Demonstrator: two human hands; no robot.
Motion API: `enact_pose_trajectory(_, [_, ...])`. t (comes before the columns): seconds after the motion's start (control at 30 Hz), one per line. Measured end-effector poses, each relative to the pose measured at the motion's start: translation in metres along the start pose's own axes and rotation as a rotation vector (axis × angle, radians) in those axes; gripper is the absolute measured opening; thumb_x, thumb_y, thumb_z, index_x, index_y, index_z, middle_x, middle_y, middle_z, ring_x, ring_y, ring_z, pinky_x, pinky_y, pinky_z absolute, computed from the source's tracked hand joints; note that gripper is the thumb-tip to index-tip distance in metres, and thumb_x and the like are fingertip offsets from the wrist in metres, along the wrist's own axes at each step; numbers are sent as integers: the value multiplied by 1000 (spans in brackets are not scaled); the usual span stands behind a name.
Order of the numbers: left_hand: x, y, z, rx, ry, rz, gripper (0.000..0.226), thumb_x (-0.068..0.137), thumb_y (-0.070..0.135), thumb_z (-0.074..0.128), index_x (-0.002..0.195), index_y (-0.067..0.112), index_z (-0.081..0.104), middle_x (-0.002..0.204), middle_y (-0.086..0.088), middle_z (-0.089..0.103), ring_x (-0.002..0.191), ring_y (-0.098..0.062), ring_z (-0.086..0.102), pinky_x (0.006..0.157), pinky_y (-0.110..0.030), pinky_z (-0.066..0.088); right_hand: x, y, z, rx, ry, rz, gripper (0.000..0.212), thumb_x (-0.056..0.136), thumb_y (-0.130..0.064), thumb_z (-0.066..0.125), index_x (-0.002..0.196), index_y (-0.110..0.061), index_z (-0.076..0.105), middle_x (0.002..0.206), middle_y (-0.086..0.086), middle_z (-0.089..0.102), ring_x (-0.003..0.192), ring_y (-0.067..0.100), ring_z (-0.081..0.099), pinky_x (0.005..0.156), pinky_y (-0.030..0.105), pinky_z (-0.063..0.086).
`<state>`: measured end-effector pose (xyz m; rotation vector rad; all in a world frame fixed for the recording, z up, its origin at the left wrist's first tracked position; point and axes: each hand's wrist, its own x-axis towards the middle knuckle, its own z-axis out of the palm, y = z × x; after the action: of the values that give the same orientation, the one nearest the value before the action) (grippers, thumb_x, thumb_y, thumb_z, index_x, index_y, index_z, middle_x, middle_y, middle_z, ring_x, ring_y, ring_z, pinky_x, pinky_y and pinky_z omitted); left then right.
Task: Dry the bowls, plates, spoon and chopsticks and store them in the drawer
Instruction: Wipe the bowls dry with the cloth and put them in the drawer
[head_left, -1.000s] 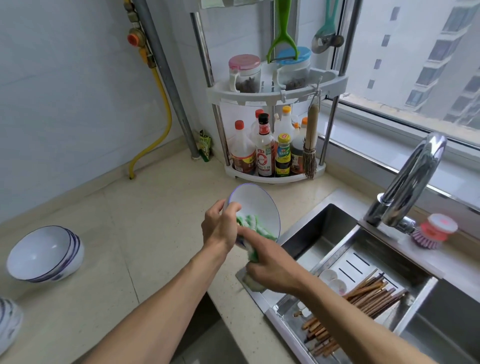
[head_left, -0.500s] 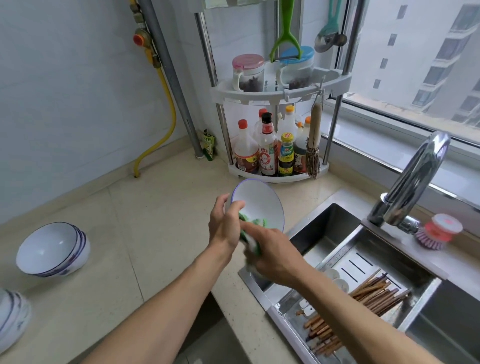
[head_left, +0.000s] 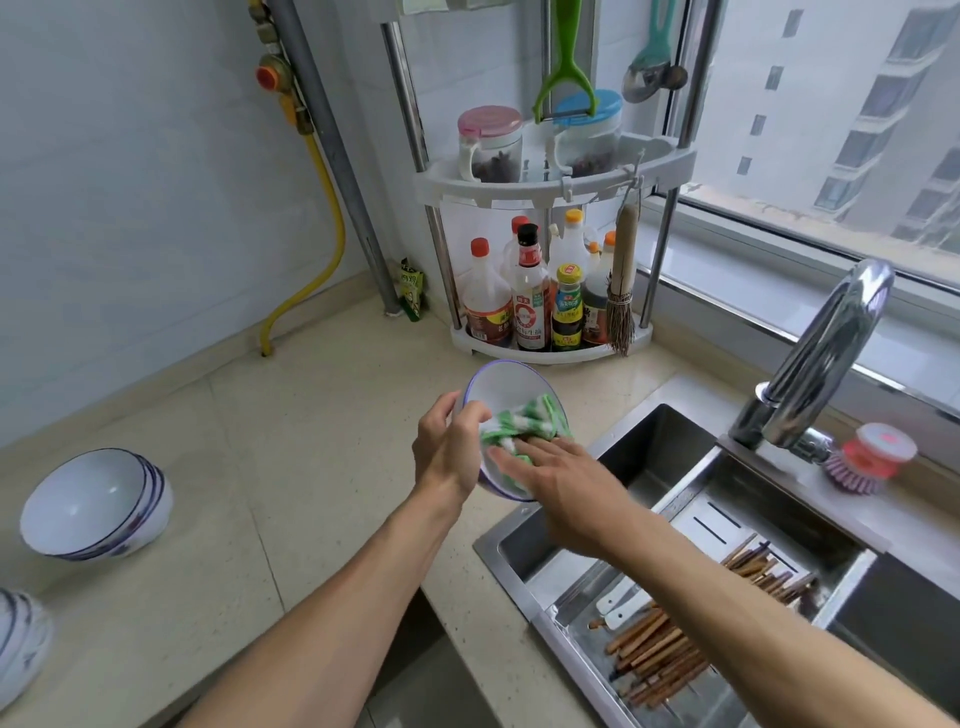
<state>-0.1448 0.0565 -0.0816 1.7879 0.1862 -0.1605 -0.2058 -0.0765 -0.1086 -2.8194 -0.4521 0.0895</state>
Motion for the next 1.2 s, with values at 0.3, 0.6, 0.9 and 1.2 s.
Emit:
enact_pose_trajectory(0.3, [21,18,-19,78,-284,-320,47,71,52,70,104,19,70,95,-14,76,81,-30,72,69,-38,60,-8,21,9,-44,222,-179,58,86,2,62,137,-23,53,119,3,70,109,23,65,99,40,50])
enact_pose_trajectory(0.6, [-1,-1,10,-139,88,8,48,74,42,56,120,30,63,115,1,65,105,-25,61,80,-35,49,12,-26,-1,389,265,40,34,84,-2,62,115,-17,64,95,7,67,86,29,61,74,46,52])
enact_pose_trajectory(0.9, [14,17,-37,75,-396,-255,42,57,34,57,91,14,69,82,-11,65,69,-27,60,53,-24,47,21,41,-47,-565,7,-404,91,90,-7,62,160,-23,5,166,5,12,154,24,8,117,42,-13])
enact_pose_trajectory(1.2, [19,26,-32,144,-129,-92,15,55,38,55,59,24,59,75,-6,55,70,-26,51,61,-30,42,4,8,-19,-78,-62,-180,83,86,7,50,159,-19,21,157,6,38,146,25,29,125,35,11])
